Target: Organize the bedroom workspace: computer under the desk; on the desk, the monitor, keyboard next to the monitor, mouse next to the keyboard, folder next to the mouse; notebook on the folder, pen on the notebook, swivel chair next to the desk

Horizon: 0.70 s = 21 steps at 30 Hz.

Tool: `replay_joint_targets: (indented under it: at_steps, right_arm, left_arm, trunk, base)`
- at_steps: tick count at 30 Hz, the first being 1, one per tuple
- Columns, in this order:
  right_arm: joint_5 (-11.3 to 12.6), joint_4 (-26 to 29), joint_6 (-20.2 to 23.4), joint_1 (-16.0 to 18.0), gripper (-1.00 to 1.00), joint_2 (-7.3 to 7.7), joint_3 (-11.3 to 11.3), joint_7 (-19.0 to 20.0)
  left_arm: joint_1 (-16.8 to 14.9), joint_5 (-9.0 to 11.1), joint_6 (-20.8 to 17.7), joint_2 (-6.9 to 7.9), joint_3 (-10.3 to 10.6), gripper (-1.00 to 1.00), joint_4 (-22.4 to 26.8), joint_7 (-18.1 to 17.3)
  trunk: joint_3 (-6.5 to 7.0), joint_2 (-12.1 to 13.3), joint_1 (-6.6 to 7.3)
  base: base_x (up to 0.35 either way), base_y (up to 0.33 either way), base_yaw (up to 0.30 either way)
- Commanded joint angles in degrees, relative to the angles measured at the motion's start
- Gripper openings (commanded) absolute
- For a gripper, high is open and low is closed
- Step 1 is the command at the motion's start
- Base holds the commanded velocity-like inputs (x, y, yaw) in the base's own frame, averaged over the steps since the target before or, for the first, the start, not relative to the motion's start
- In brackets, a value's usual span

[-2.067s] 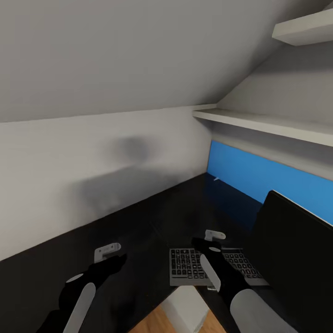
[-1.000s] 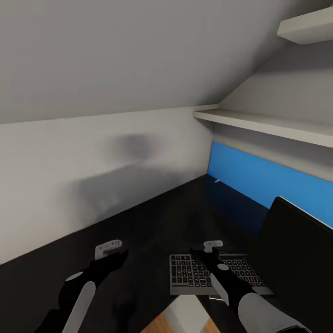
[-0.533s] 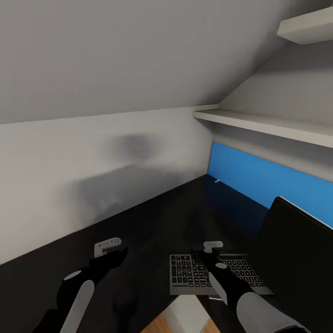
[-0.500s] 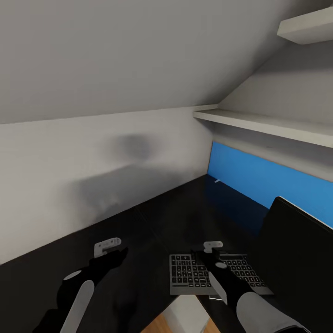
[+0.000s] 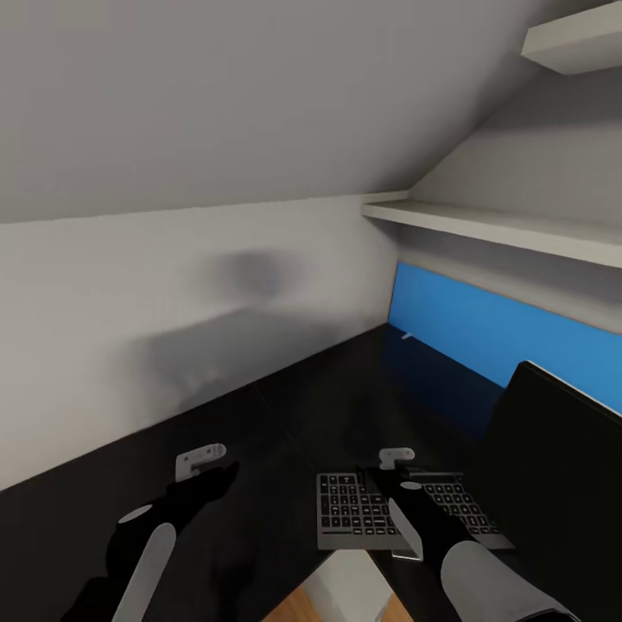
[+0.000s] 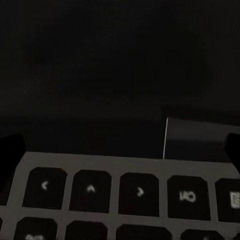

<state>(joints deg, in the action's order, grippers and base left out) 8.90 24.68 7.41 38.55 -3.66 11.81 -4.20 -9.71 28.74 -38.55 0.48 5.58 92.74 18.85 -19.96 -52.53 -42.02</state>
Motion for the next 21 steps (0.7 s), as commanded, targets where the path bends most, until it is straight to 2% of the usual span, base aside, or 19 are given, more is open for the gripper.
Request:
replay_joint_targets:
  at_steps: [1, 21]
  right_arm:
    - [0.6, 0.1, 0.3, 0.0, 1.00, 0.05, 0.5, -0.4]
    - [0.6, 0.2, 0.4, 0.0, 1.00, 0.02, 0.5, -0.4]
  left_arm:
    - [0.0, 0.6, -0.1, 0.05, 0.1, 1.00, 0.1, 0.6]
    - [0.0, 0.6, -0.1, -0.02, 0.3, 1.00, 0.1, 0.7]
  trunk:
    - [-0.26, -0.5, -0.23]
    - [-3.85, -8.5, -4.63]
  base:
    - [0.000, 0.000, 0.000]
    - [0.000, 0.000, 0.000]
